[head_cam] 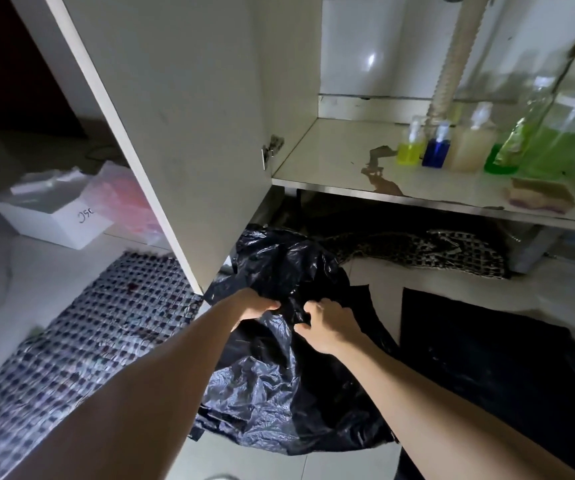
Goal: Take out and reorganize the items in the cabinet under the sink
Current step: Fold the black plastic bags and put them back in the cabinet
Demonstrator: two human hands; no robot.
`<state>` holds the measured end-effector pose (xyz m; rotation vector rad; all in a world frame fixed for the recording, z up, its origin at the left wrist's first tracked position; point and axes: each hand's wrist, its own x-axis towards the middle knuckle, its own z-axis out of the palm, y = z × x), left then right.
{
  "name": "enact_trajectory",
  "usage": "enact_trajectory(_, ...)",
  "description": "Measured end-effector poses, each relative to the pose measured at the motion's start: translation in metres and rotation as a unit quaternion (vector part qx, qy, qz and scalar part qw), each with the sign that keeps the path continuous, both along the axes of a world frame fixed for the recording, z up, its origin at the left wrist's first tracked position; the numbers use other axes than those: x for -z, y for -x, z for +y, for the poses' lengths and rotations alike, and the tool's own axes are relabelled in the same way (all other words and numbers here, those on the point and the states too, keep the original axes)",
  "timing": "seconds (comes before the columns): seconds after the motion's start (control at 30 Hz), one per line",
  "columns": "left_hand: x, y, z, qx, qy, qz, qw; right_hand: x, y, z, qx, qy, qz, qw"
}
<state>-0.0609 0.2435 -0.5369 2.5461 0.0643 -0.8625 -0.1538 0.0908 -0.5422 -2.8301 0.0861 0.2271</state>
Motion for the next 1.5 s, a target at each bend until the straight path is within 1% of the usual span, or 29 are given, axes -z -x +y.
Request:
enact_trajectory(0.07, 0.002, 0.003, 0.003, 0.001, -0.001, 0.007, 1.0, 0.001, 0.0, 0.002, 0.009, 0.0, -0.006, 1.0)
enact_trajectory(0.2, 0.0, 0.012, 0.008, 0.0, -0.011, 0.036, 0.999, 0.003, 0.002, 0.013, 0.02, 0.047, 0.013, 0.999)
enact_trajectory(0.27, -0.003, 0.017, 0.011, 0.008, -0.014, 0.036, 0.999, 0.005, 0.004, 0.018, 0.023, 0.038, 0.006, 0.999)
enact_trajectory(0.37, 0.01, 0.01, 0.019, -0.017, -0.024, 0.006, 1.0, 0.006, 0.008, 0.019, 0.039, -0.004, -0.034, 0.999)
enact_trajectory(0.4, 0.015, 0.005, 0.023, -0.029, -0.028, -0.004, 0.999, 0.004, 0.008, 0.018, 0.041, -0.022, -0.046, 0.998)
enact_trajectory(0.47, 0.009, 0.011, 0.027, -0.051, -0.027, 0.016, 0.998, -0.002, 0.008, 0.015, 0.049, -0.094, -0.064, 0.992)
enact_trajectory(0.53, -0.002, 0.016, 0.026, -0.082, 0.008, 0.02, 0.996, -0.01, 0.008, 0.009, 0.058, -0.163, -0.089, 0.981)
enact_trajectory(0.63, -0.006, 0.019, 0.022, -0.127, 0.048, -0.04, 0.99, -0.027, 0.014, -0.004, 0.058, -0.221, -0.13, 0.965)
enact_trajectory(0.7, -0.009, 0.017, 0.013, -0.14, 0.121, -0.062, 0.981, -0.041, 0.018, -0.017, 0.087, -0.286, -0.14, 0.944)
enact_trajectory(0.73, -0.01, 0.013, 0.009, -0.148, 0.162, -0.073, 0.973, -0.049, 0.018, -0.025, 0.114, -0.329, -0.136, 0.928)
enact_trajectory(0.77, -0.011, 0.011, 0.003, -0.146, 0.184, -0.088, 0.968, -0.059, 0.016, -0.032, 0.133, -0.367, -0.128, 0.912)
enact_trajectory(0.8, -0.016, 0.01, -0.002, -0.143, 0.201, -0.093, 0.965, -0.069, 0.015, -0.041, 0.14, -0.395, -0.125, 0.899)
enact_trajectory(0.87, -0.021, 0.005, -0.011, -0.127, 0.234, -0.105, 0.958, -0.091, 0.013, -0.061, 0.122, -0.414, -0.144, 0.891)
enact_trajectory(0.93, -0.024, -0.002, -0.02, -0.115, 0.265, -0.119, 0.95, -0.119, 0.015, -0.081, 0.098, -0.408, -0.165, 0.892)
enact_trajectory(0.97, -0.03, -0.002, -0.025, -0.103, 0.266, -0.128, 0.95, -0.131, 0.018, -0.091, 0.088, -0.406, -0.17, 0.894)
enact_trajectory(1.1, -0.069, 0.019, -0.059, -0.03, 0.323, -0.107, 0.94, -0.175, 0.034, -0.132, 0.06, -0.389, -0.195, 0.898)
enact_trajectory(1.2, -0.085, 0.028, -0.091, 0.018, 0.348, -0.071, 0.935, -0.205, 0.053, -0.153, 0.064, -0.414, -0.255, 0.871)
enact_trajectory(1.23, -0.092, 0.033, -0.1, 0.034, 0.357, -0.056, 0.932, -0.213, 0.06, -0.161, 0.064, -0.402, -0.276, 0.871)
enact_trajectory(1.33, -0.115, 0.042, -0.125, 0.052, 0.388, 0.003, 0.92, -0.235, 0.087, -0.192, 0.075, -0.339, -0.305, 0.887)
enact_trajectory(1.37, -0.126, 0.046, -0.132, 0.05, 0.384, 0.0, 0.922, -0.24, 0.099, -0.203, 0.087, -0.317, -0.316, 0.89)
enact_trajectory(1.43, -0.148, 0.05, -0.144, 0.056, 0.402, -0.03, 0.913, -0.243, 0.122, -0.224, 0.113, -0.263, -0.342, 0.895)
enact_trajectory(1.47, -0.16, 0.054, -0.15, 0.054, 0.423, -0.044, 0.904, -0.24, 0.133, -0.232, 0.128, -0.226, -0.344, 0.902)
enact_trajectory(1.5, -0.175, 0.058, -0.155, 0.063, 0.429, -0.069, 0.898, -0.234, 0.142, -0.24, 0.146, -0.173, -0.327, 0.918)
